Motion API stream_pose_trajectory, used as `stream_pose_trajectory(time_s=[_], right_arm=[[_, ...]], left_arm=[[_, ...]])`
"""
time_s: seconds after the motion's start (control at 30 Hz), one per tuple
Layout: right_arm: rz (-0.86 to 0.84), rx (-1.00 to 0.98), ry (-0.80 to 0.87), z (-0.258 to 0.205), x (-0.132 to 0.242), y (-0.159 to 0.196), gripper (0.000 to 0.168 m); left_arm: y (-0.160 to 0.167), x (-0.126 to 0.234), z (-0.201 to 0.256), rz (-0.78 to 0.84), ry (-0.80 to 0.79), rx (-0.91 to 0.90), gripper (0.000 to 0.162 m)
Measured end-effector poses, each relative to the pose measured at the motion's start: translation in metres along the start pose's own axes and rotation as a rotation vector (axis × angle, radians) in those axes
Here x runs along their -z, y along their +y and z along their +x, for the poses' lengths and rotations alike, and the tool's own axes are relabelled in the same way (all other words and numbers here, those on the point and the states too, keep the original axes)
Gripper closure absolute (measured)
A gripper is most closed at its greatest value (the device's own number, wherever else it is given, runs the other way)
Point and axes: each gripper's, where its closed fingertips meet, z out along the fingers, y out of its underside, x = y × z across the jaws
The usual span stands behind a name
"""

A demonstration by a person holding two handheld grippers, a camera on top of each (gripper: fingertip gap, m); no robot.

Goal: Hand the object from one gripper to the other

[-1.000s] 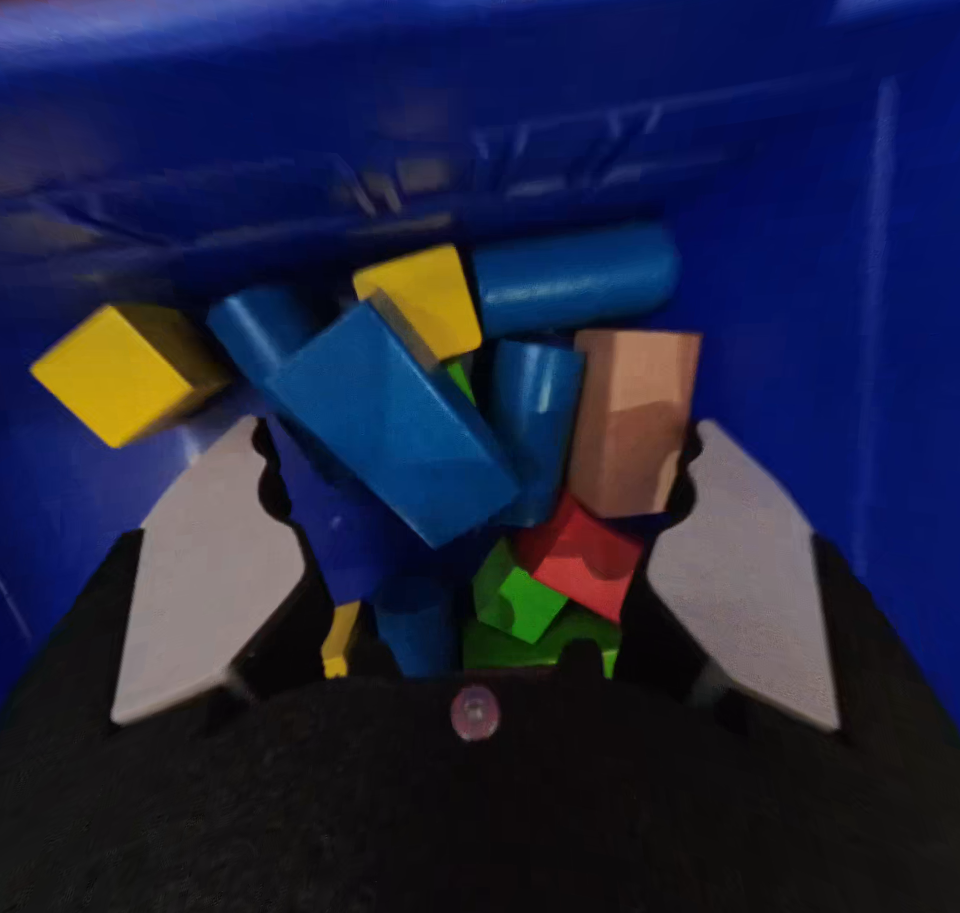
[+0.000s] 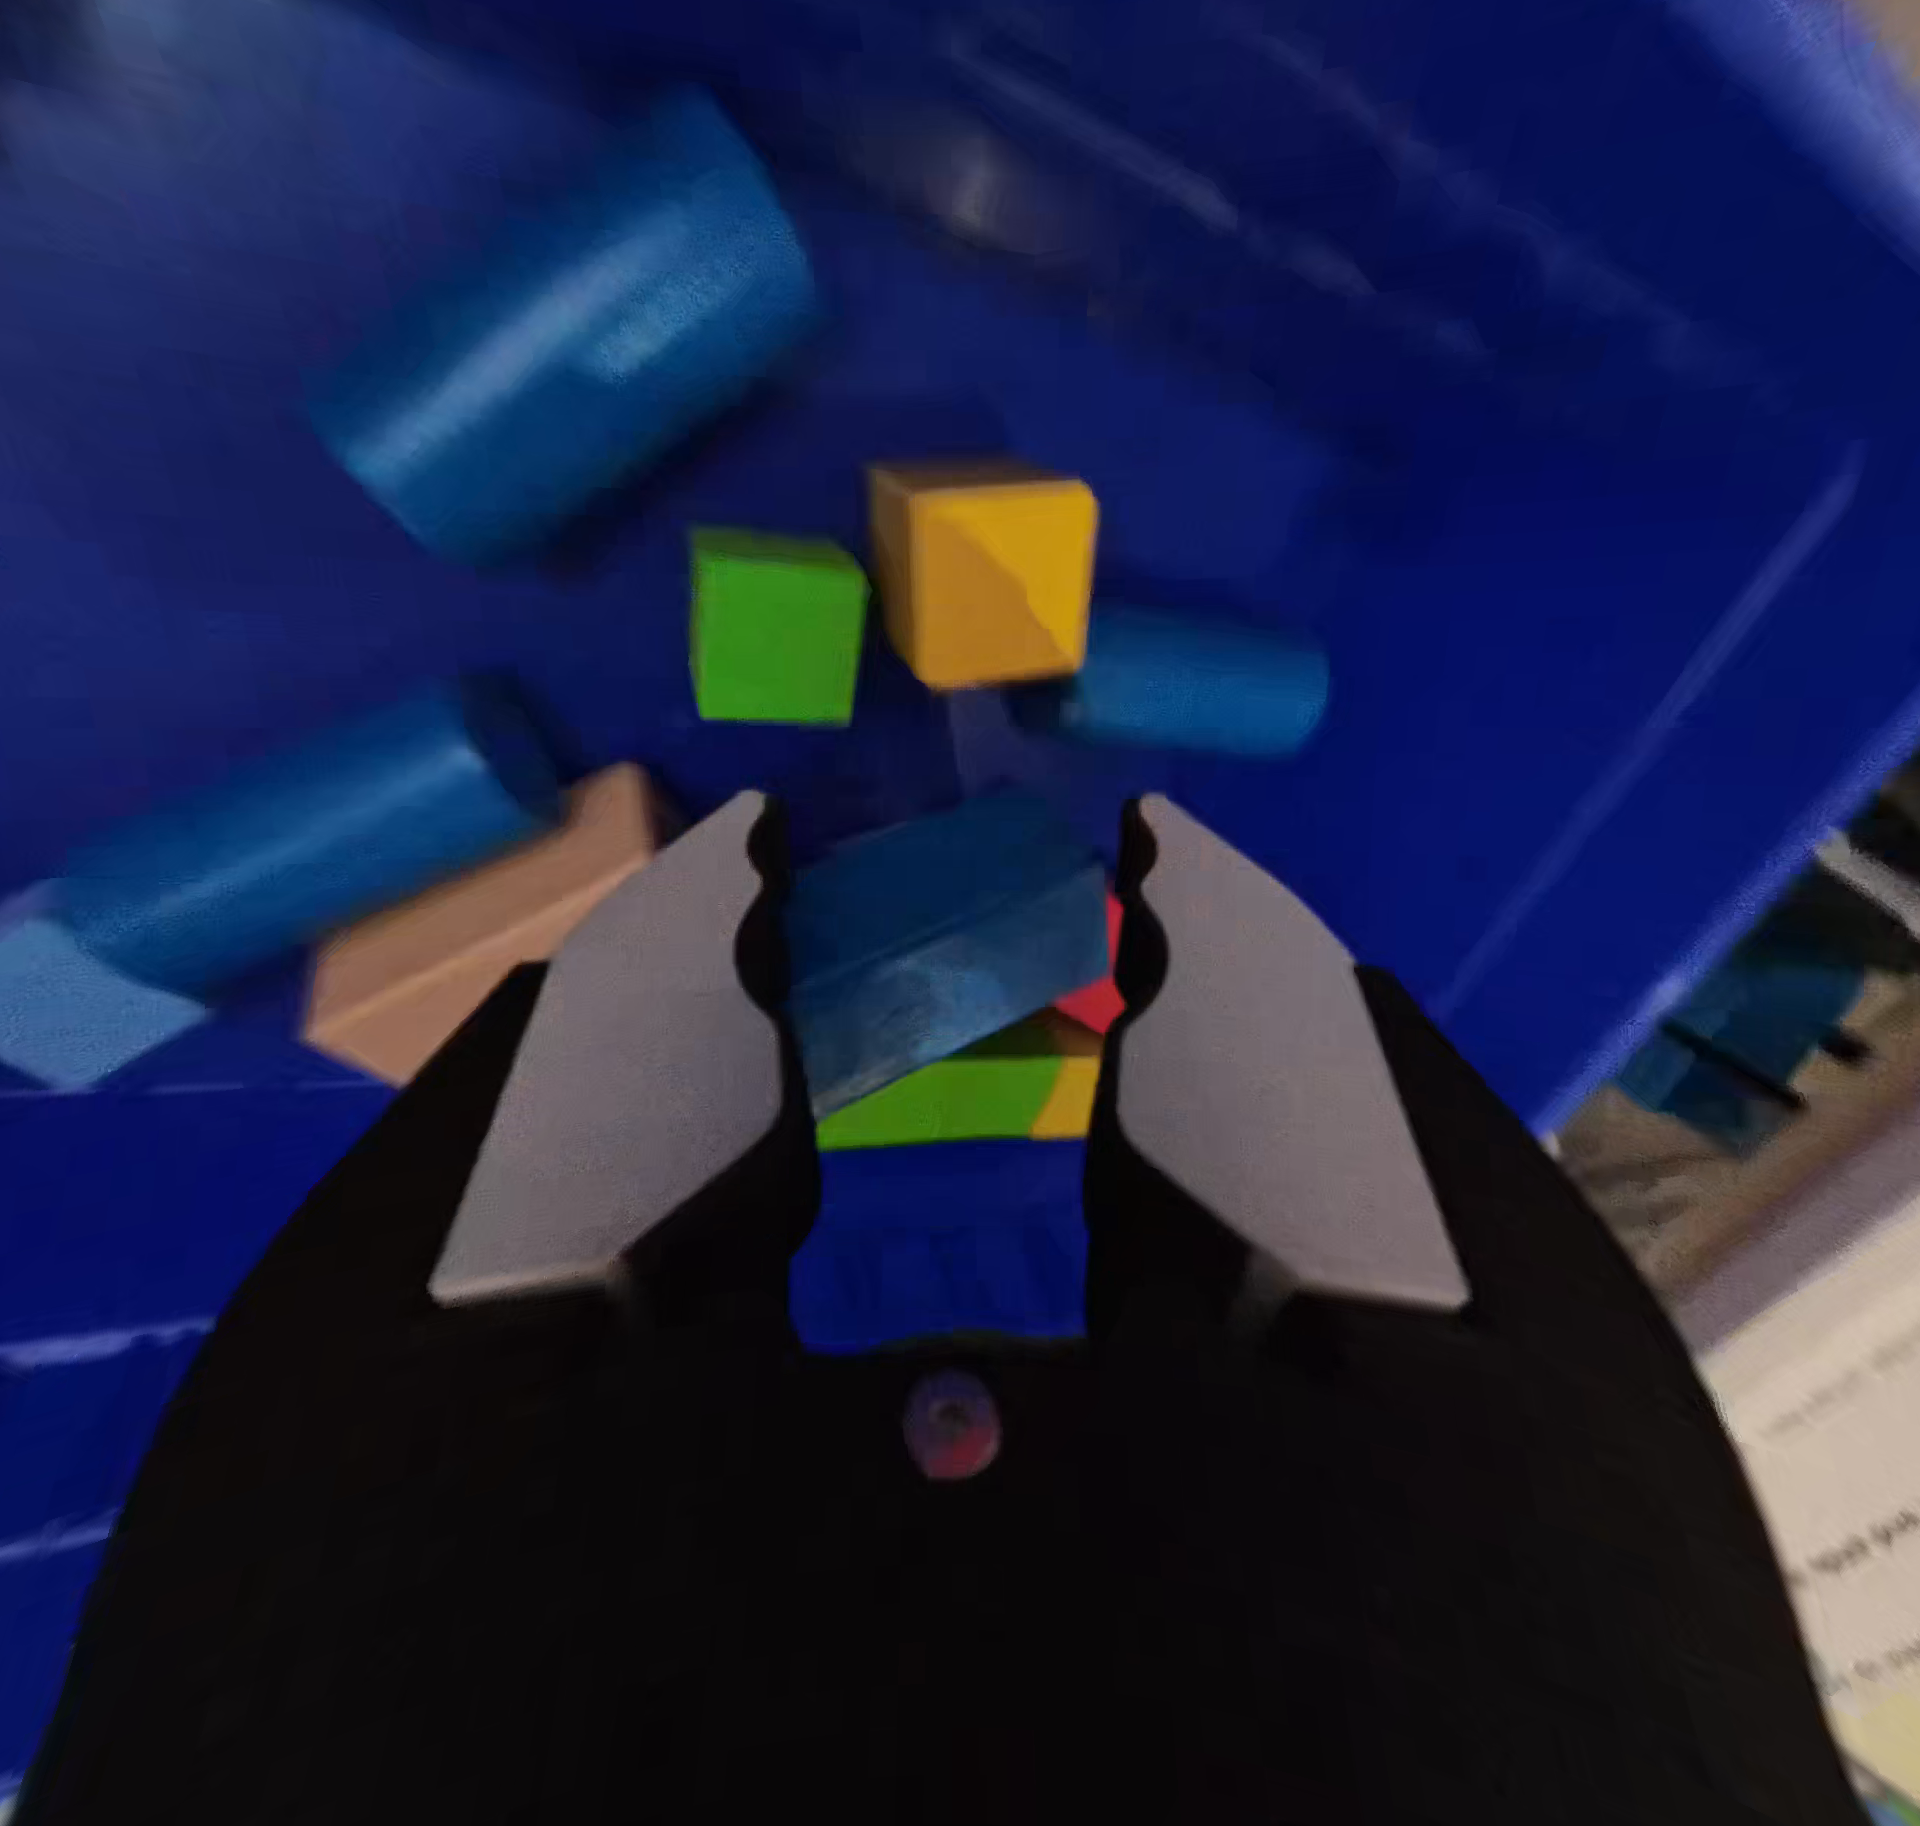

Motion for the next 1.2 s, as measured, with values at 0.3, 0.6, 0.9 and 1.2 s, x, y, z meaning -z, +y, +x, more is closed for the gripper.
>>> stream_pose_trajectory(time_s=[0.3, 0.6, 0.9, 1.2], right_arm=[[-0.133, -0.108, 0.096, 0.035, 0.038, 0.044, 0.110], [0.280, -0.271, -0.297, -0.019, 0.027, -0.043, 0.142], [-0.295, -0.271, 0.041, 0.020, 0.014, 0.061, 0.106], [0.053, -0.352, -0.327, -0.036, 0.010, -0.018, 0.109]], left_arm=[[0.000, 0.000, 0.000, 0.001, 0.007, 0.000, 0.157], [0.000, 0.000, 0.000, 0.001, 0.009, 0.002, 0.156], [0.000, -0.001, 0.001, 0.004, 0.014, 0.002, 0.156], [0.000, 0.000, 0.001, 0.005, 0.017, 0.003, 0.156]])
